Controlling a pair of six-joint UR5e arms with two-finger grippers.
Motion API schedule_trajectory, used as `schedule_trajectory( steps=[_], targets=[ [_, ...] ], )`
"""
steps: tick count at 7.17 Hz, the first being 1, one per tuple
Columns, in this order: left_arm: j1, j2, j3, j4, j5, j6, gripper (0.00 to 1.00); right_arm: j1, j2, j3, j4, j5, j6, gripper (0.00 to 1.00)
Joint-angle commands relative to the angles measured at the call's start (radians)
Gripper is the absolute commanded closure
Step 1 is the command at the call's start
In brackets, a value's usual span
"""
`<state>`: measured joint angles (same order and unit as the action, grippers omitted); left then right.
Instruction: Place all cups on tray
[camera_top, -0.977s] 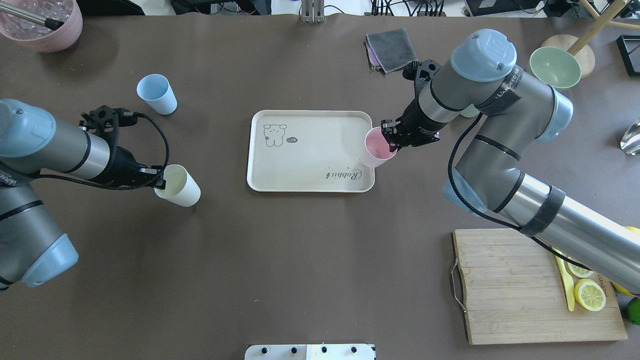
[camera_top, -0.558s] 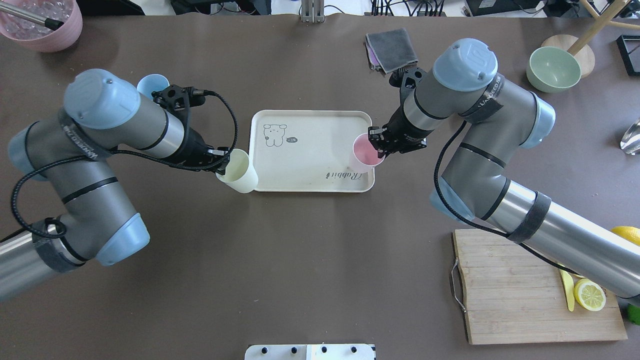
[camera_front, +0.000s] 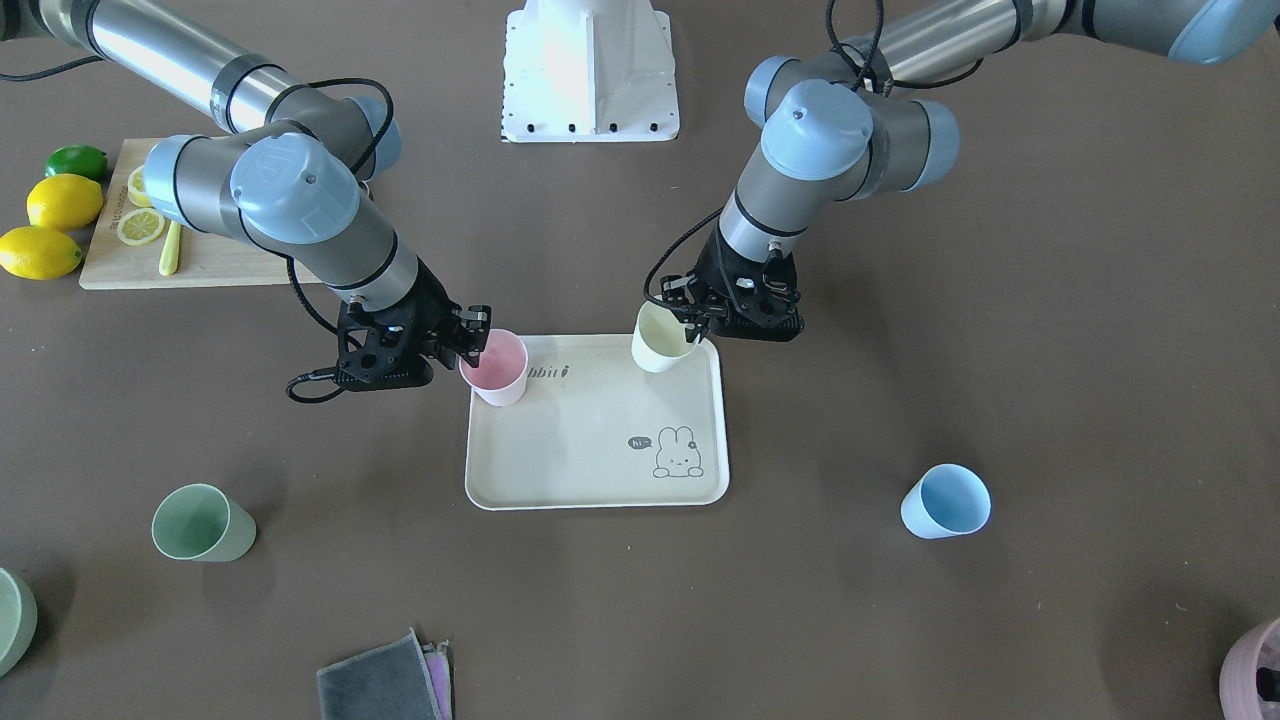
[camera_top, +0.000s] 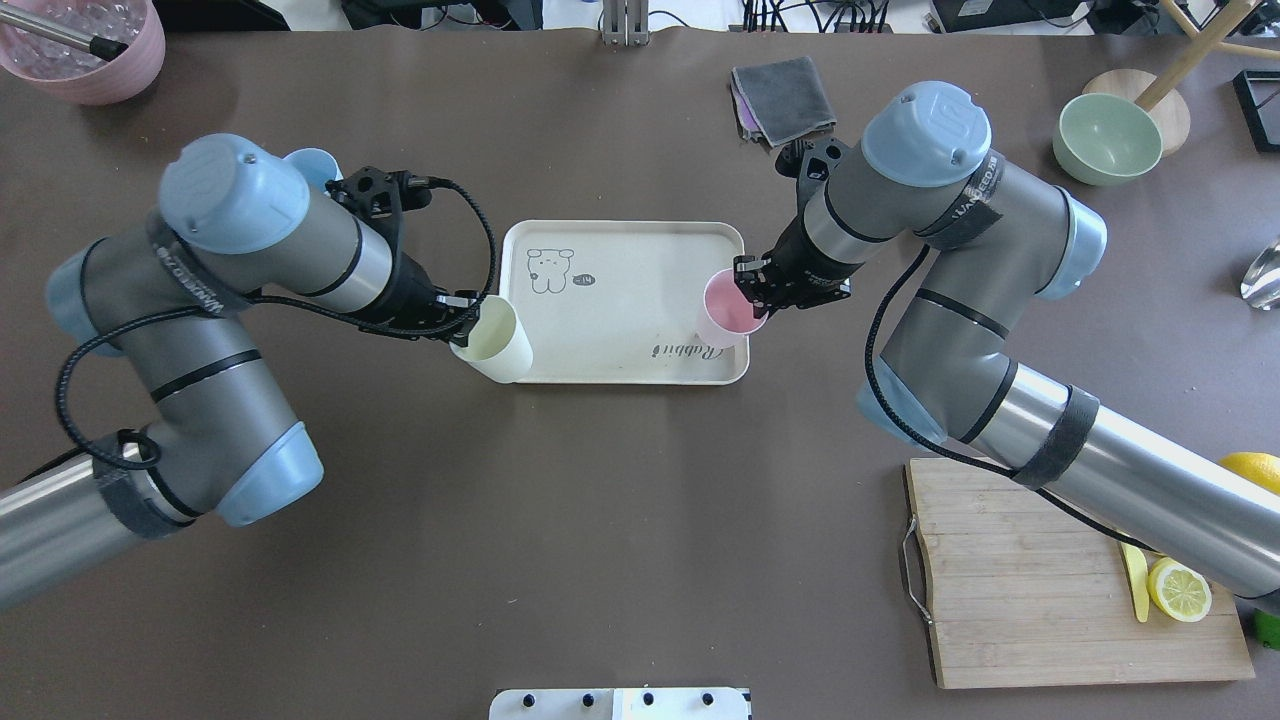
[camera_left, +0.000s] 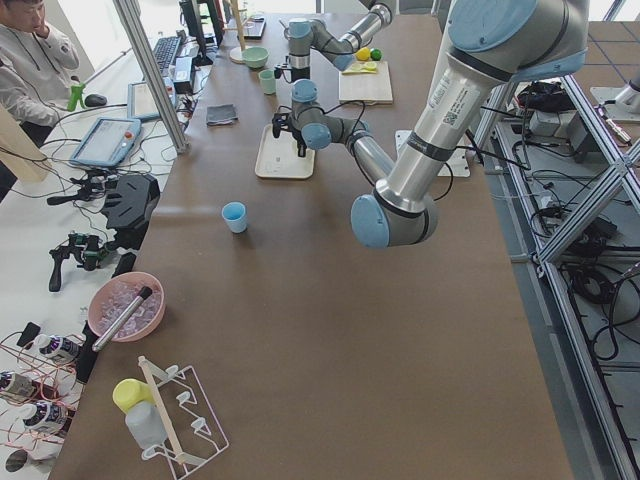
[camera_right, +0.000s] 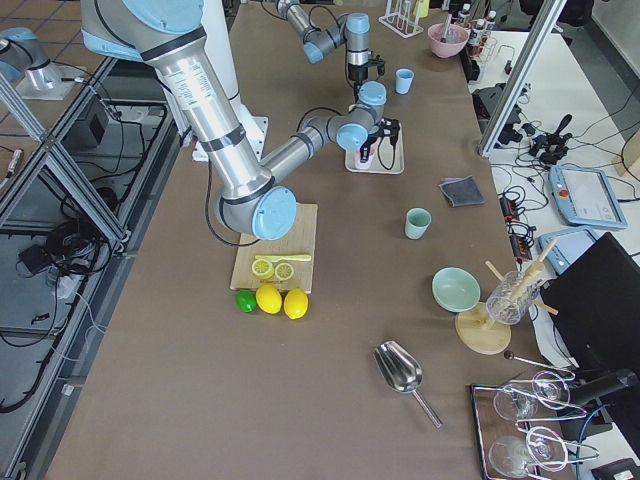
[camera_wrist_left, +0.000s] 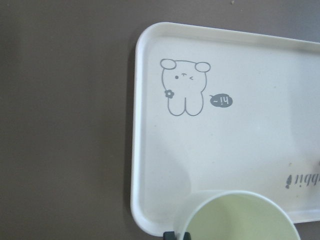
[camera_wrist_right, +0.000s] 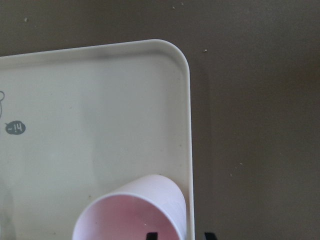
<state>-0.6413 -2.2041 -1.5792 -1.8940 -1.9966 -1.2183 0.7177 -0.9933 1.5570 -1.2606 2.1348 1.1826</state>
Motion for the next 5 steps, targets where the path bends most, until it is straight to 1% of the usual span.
schedule_trajectory(
  steps=[1, 2, 3, 4, 5],
  targets=[
    [0.000, -0.011, 0.019, -0.002, 0.013, 0.003, 1.00, 0.049, -0.008, 0.029, -0.006, 0.040, 0.006, 0.00],
    [0.000, -0.011, 0.033, -0.002, 0.015, 0.005, 0.57, 0.146, -0.040, 0.052, -0.014, 0.156, -0.004, 0.00],
    [0.000, -0.011, 0.039, -0.004, 0.030, 0.006, 0.02, 0.239, -0.100, 0.067, -0.010, 0.225, -0.032, 0.00],
    [-0.003, -0.011, 0.033, -0.004, 0.030, 0.008, 0.01, 0.281, -0.147, 0.068, -0.013, 0.226, -0.103, 0.01],
    [-0.030, -0.003, 0.021, 0.001, 0.021, 0.028, 0.01, 0.340, -0.198, 0.064, -0.014, 0.246, -0.232, 0.01]
  ],
)
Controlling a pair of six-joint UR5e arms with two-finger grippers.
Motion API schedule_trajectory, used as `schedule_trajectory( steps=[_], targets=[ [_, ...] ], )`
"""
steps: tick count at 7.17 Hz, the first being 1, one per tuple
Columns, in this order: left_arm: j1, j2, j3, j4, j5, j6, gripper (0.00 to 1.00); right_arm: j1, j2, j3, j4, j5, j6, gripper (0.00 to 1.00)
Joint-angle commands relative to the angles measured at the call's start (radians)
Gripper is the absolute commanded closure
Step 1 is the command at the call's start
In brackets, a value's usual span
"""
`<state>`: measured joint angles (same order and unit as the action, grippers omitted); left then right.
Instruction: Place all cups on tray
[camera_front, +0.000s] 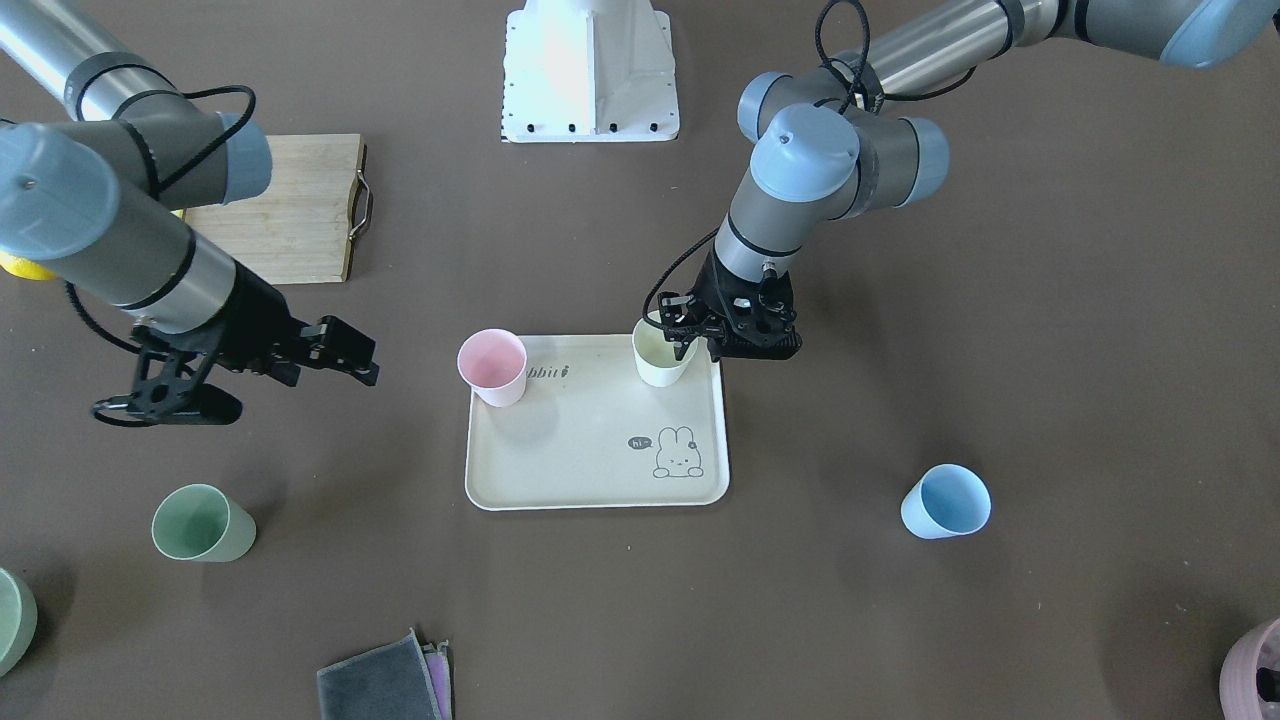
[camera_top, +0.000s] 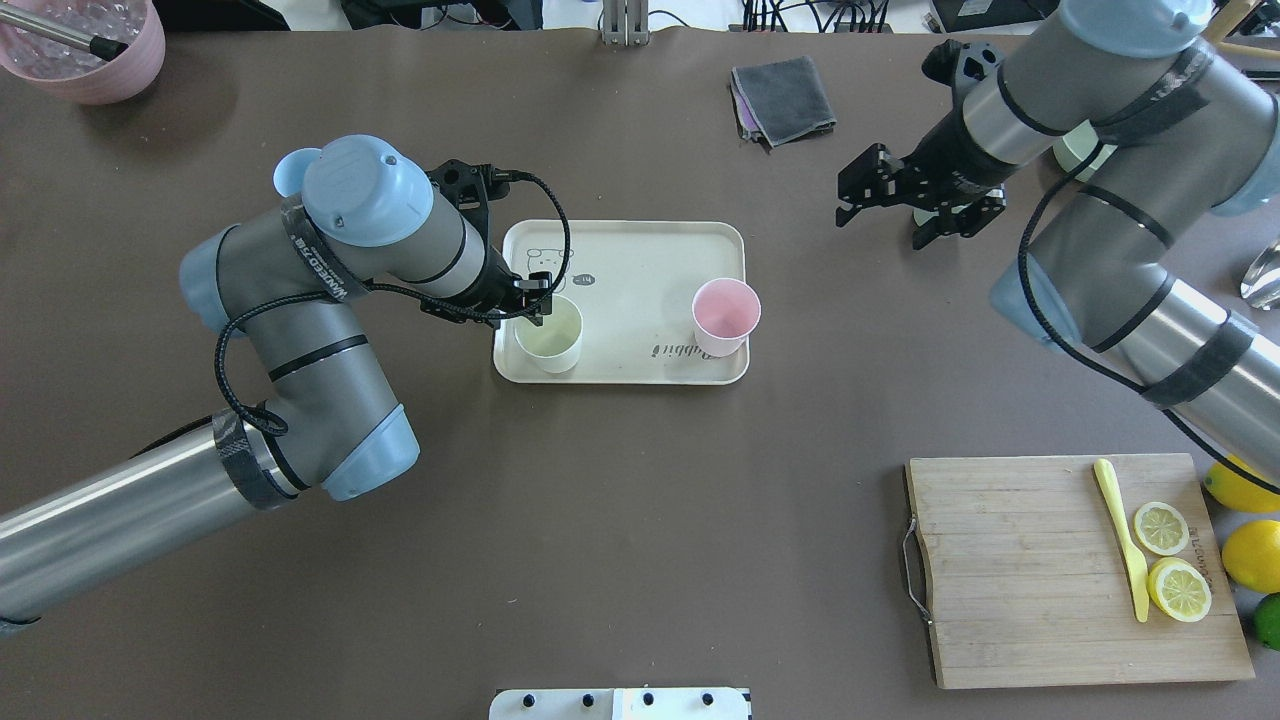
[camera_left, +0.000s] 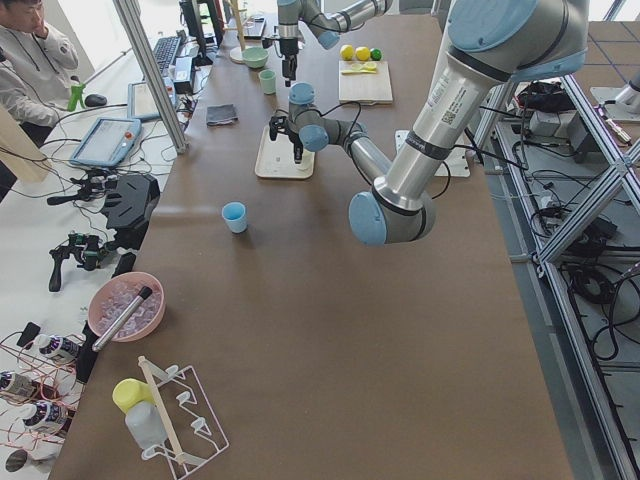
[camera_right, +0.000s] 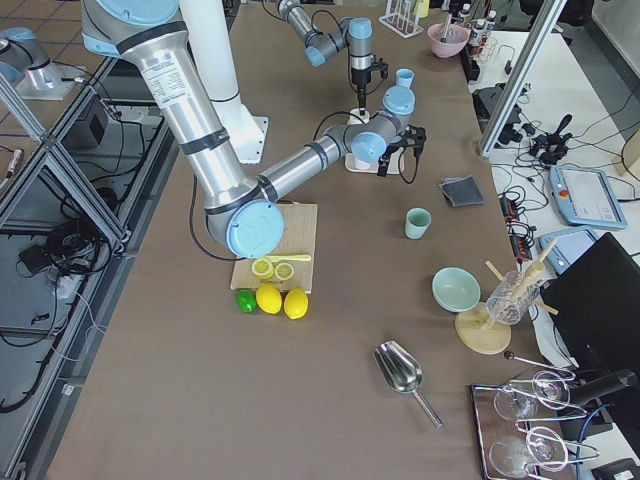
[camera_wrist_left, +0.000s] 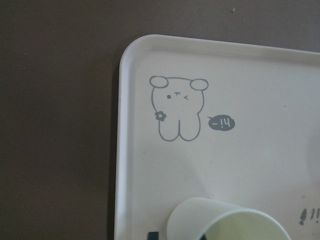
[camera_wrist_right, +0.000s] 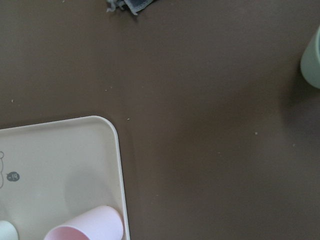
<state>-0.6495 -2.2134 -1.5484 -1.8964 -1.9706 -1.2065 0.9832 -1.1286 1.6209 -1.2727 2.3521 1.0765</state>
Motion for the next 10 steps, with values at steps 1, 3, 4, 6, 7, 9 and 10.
schedule_trajectory(
  steps=[1, 3, 4, 6, 7, 9, 10],
  targets=[
    [-0.059, 0.055, -0.075, 0.023, -0.010, 0.109, 0.01, 0.116, -0.094, -0.031, -0.004, 0.032, -0.229, 0.01],
    [-0.138, 0.203, -0.209, 0.037, -0.100, 0.194, 0.01, 0.121, -0.010, -0.213, -0.001, -0.055, -0.286, 0.02],
    [-0.172, 0.248, -0.238, 0.037, -0.125, 0.249, 0.01, 0.121, 0.054, -0.308, -0.001, -0.062, -0.276, 0.02],
    [-0.182, 0.273, -0.251, 0.037, -0.126, 0.269, 0.01, 0.120, 0.073, -0.357, 0.002, -0.062, -0.268, 0.06],
    [-0.182, 0.270, -0.251, 0.037, -0.126, 0.269, 0.01, 0.117, 0.073, -0.367, 0.004, -0.063, -0.268, 0.06],
    [-0.202, 0.271, -0.248, 0.039, -0.126, 0.286, 0.01, 0.109, 0.075, -0.384, 0.007, -0.062, -0.250, 0.20],
    [-0.217, 0.273, -0.249, 0.055, -0.126, 0.315, 0.01, 0.100, 0.076, -0.389, 0.009, -0.063, -0.222, 0.32]
  ],
)
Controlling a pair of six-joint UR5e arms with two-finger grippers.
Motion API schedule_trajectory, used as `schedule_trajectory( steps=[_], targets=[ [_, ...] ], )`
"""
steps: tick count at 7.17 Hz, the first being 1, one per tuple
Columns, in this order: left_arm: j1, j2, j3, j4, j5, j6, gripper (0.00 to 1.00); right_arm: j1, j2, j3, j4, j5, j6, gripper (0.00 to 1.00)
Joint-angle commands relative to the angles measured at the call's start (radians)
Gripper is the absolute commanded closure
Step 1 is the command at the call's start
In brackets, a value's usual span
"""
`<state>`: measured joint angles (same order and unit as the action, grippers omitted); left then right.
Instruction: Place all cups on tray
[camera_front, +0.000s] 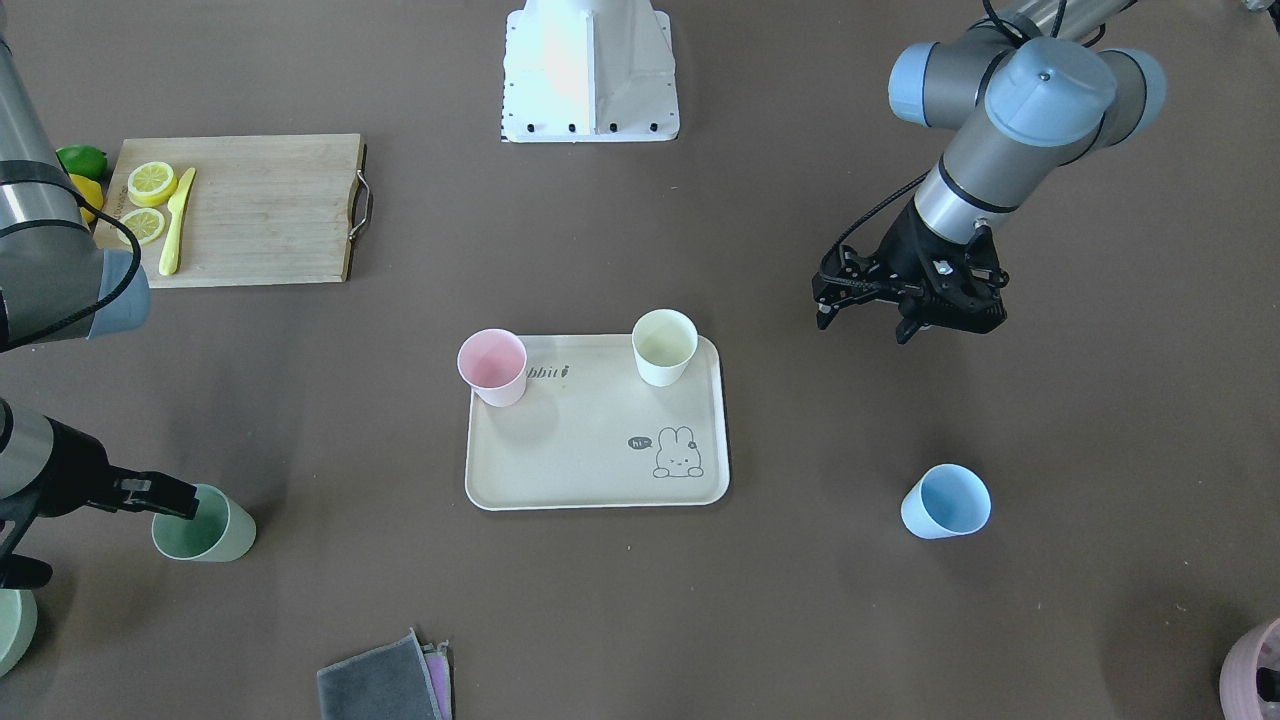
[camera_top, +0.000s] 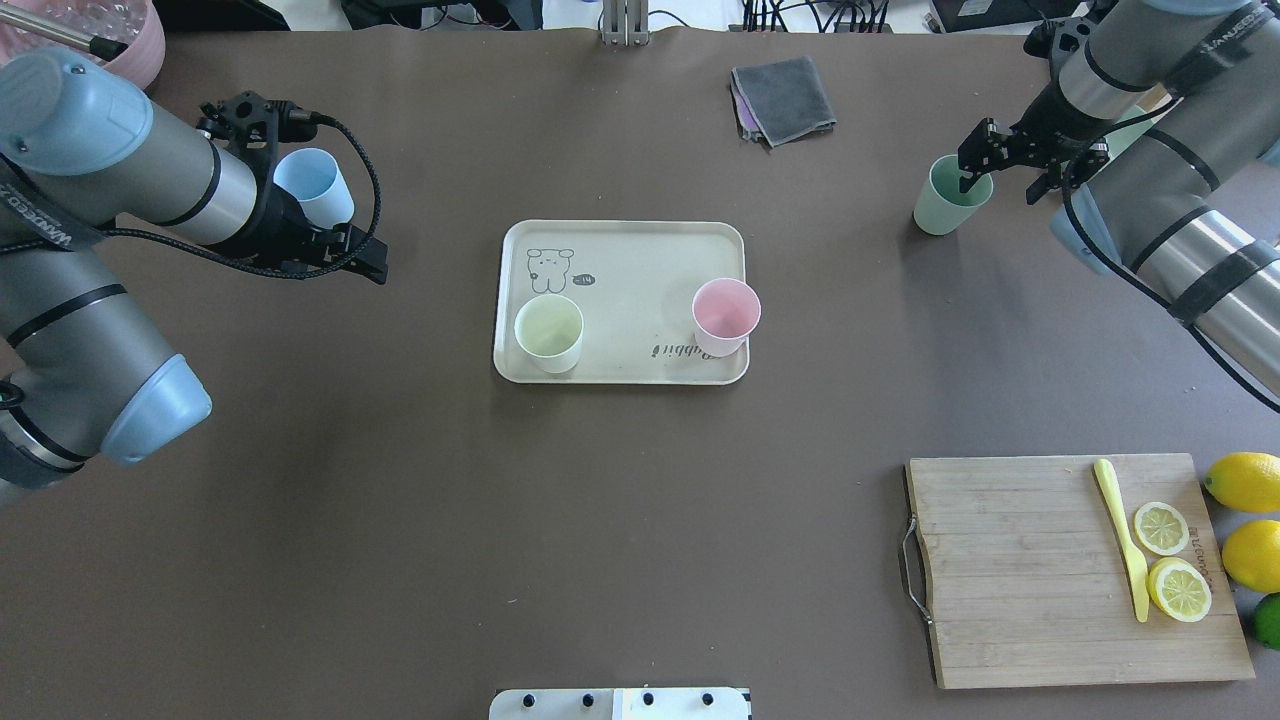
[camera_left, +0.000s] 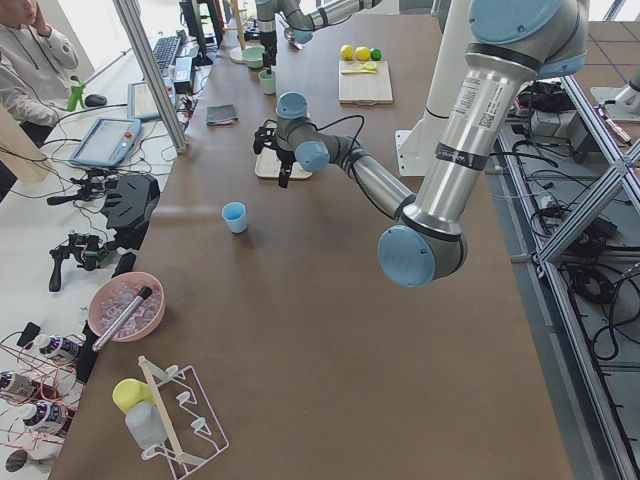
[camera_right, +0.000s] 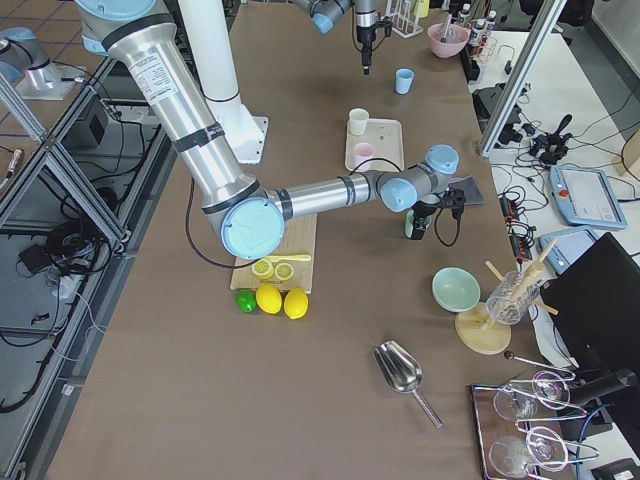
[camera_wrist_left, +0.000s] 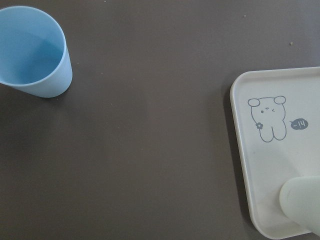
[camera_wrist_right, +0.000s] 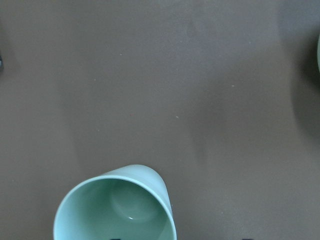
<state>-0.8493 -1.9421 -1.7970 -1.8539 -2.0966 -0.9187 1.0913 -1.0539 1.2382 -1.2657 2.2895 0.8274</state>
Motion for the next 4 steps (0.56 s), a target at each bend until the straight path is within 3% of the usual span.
schedule_trajectory(
  steps=[1, 3, 4],
  targets=[
    [-0.055, 0.002, -0.007, 0.057, -0.003, 0.084, 0.01, -0.011, 0.002, -0.006, 0.002, 0.001, 0.036, 0.56],
    [-0.128, 0.006, 0.014, 0.116, -0.014, 0.248, 0.01, -0.019, 0.002, -0.014, 0.000, 0.001, 0.039, 0.98],
    [-0.161, 0.006, 0.048, 0.104, -0.029, 0.277, 0.01, -0.022, 0.003, -0.013, 0.002, 0.004, 0.056, 1.00]
  ],
)
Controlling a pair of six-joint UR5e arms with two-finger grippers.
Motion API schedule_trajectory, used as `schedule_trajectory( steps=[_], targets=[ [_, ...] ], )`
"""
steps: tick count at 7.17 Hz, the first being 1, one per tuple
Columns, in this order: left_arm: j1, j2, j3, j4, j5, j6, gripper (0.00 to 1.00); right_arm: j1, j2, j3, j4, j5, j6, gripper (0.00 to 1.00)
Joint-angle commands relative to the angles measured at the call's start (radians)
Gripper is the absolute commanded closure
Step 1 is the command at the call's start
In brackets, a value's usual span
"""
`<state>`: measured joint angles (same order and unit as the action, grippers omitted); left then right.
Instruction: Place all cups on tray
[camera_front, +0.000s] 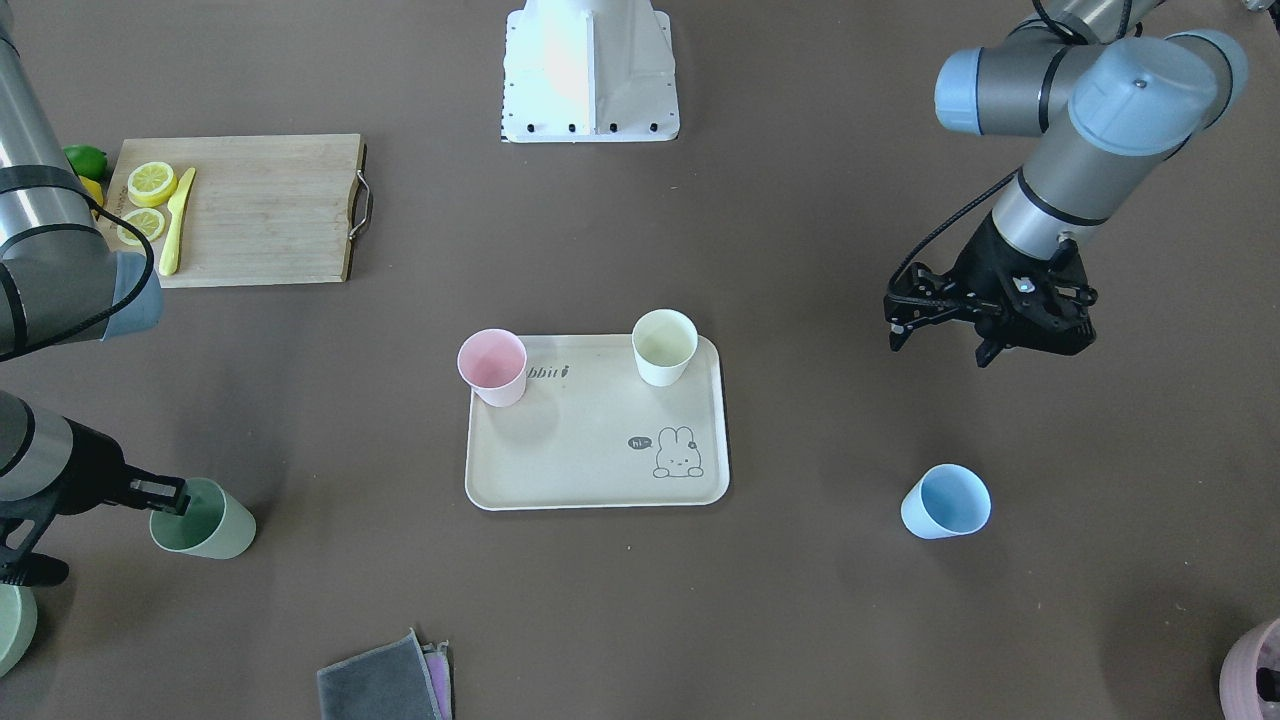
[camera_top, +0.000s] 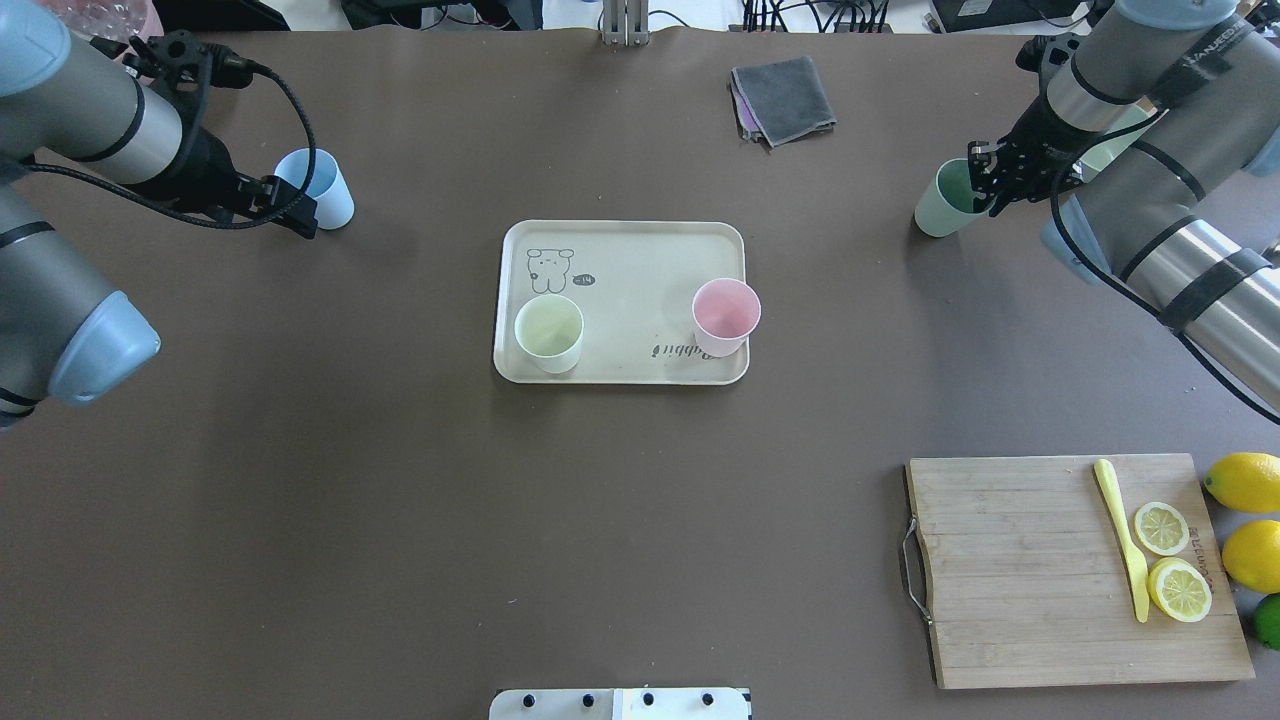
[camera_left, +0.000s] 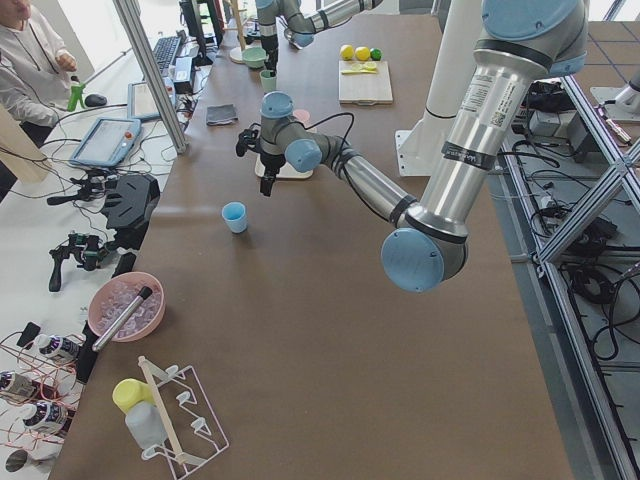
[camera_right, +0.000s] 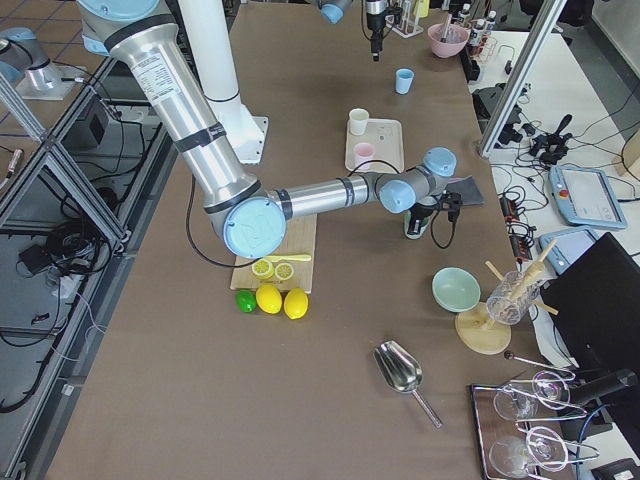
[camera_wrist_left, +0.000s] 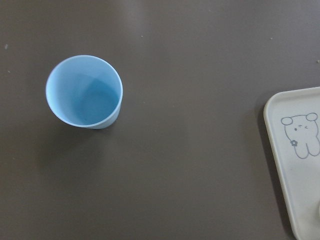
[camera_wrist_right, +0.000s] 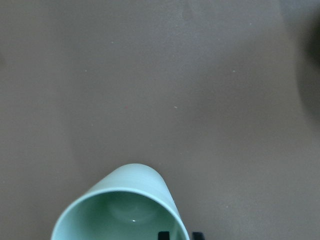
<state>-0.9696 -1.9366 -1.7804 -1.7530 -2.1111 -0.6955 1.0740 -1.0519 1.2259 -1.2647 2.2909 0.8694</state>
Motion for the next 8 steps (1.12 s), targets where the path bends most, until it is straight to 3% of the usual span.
schedule_trajectory(
  steps=[1, 3, 5, 6, 8],
  targets=[
    [-0.069, 0.001, 0.094, -0.014, -0.018, 0.126, 0.01, -0.003, 0.041, 0.001, -0.002, 0.007, 0.060, 1.00],
    [-0.069, -0.048, 0.244, -0.113, -0.018, 0.113, 0.01, -0.034, 0.128, 0.024, -0.007, 0.007, 0.230, 1.00],
    [-0.070, -0.123, 0.352, -0.132, -0.020, 0.084, 0.02, -0.132, 0.226, 0.032, -0.001, -0.007, 0.438, 1.00],
    [-0.069, -0.134, 0.411, -0.198, -0.020, 0.062, 0.03, -0.176, 0.251, 0.035, 0.002, -0.055, 0.495, 1.00],
    [-0.067, -0.159, 0.470, -0.238, -0.020, 0.033, 0.20, -0.259, 0.286, 0.040, 0.005, -0.129, 0.560, 1.00]
  ],
)
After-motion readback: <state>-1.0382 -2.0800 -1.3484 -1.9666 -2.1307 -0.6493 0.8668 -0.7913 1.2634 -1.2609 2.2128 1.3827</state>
